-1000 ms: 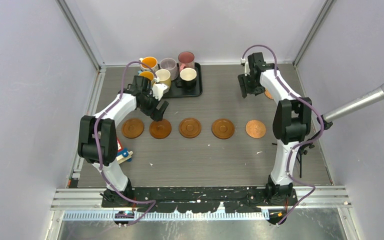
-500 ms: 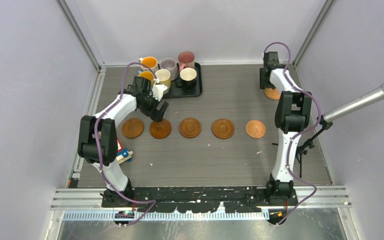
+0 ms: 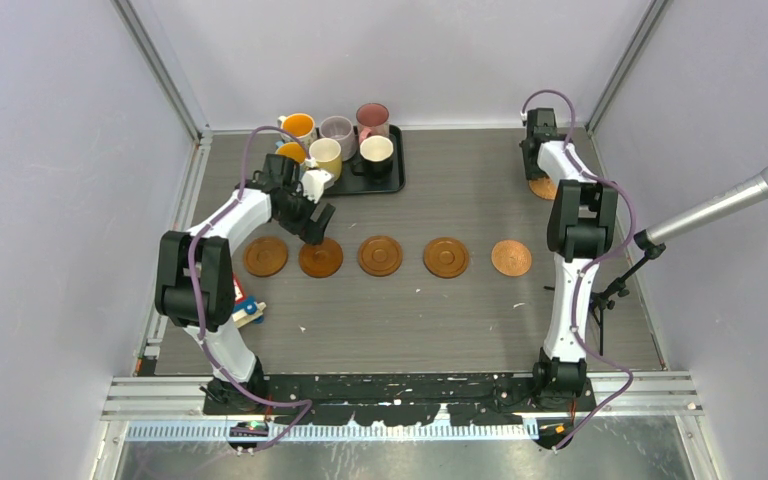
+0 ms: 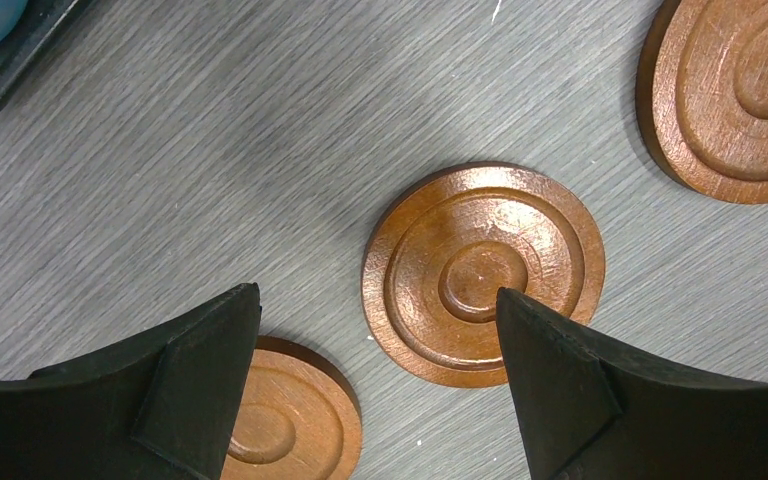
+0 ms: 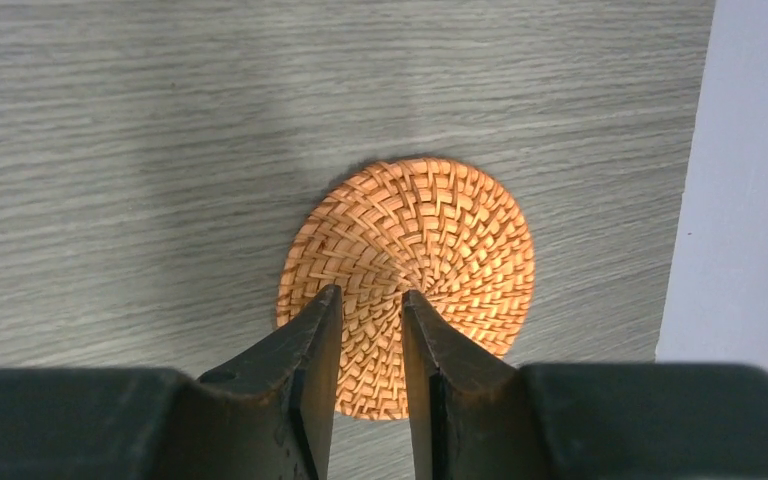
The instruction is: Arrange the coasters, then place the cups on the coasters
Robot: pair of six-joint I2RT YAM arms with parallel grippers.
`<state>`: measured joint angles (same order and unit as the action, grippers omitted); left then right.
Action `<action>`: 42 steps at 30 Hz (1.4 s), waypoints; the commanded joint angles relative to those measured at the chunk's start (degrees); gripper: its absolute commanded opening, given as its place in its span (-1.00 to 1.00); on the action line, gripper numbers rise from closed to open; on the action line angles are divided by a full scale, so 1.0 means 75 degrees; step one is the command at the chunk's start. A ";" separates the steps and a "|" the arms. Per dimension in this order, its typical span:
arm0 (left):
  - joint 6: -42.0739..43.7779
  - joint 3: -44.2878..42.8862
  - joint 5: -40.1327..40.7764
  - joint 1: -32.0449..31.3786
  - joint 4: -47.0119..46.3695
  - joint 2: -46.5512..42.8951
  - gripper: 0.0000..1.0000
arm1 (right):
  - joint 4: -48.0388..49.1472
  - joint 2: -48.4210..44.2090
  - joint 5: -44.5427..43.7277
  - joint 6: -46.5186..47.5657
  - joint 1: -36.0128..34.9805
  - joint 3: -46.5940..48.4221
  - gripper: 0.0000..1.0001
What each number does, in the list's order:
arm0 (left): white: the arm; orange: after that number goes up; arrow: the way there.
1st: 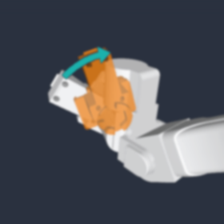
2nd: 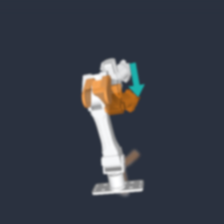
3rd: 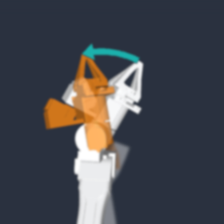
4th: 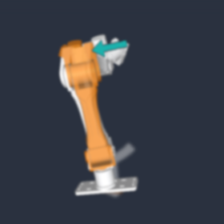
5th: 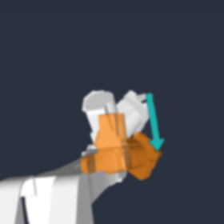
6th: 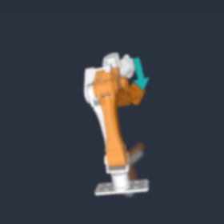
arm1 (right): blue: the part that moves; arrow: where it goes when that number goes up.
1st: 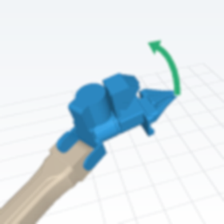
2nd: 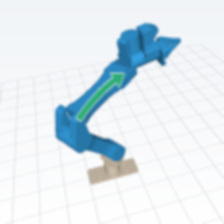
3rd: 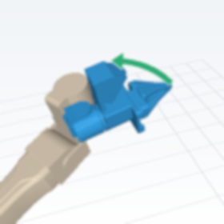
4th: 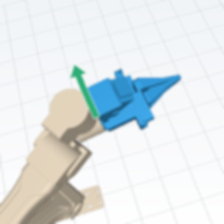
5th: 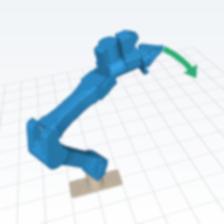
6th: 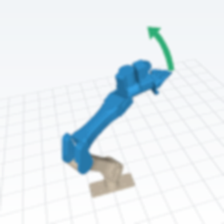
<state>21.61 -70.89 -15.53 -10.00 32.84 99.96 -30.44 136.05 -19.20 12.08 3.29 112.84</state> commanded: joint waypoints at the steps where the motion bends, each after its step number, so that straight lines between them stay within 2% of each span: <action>1: 0.0094 -0.0130 -0.0009 0.0056 -0.0142 -0.0258 0.79 | -0.0270 -0.0200 -0.0153 0.0314 0.0116 -0.0268 -0.35; 9: 0.0105 -0.0221 -0.0107 0.0068 -0.0177 -0.0219 0.78 | -0.0656 -0.1412 0.0176 0.0415 0.0159 -0.2183 -0.47; 16: 0.0038 -0.0138 -0.0231 0.0068 -0.0278 -0.0238 0.78 | -0.0671 -0.2637 0.0317 0.0414 0.0171 -0.4141 -0.52; 20: -0.0005 -0.0081 -0.0279 0.0068 -0.0303 -0.0261 0.79 | -0.0653 -0.3011 0.0192 0.0394 0.0170 -0.4838 -0.54; 32: 0.0074 -0.0006 -0.0290 0.0067 -0.0320 -0.0359 0.79 | -0.0518 -0.3719 -0.0239 0.0543 0.0165 -0.5918 -0.56; 42: 0.0079 0.0064 -0.0338 0.0068 -0.0334 -0.0380 0.78 | -0.0687 -0.4154 -0.0103 0.0419 0.0050 -0.5998 -0.58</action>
<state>21.65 -70.76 -16.60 -9.98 32.34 99.96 -31.97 107.55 -22.11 16.19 4.25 69.17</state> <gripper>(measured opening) 0.893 0.210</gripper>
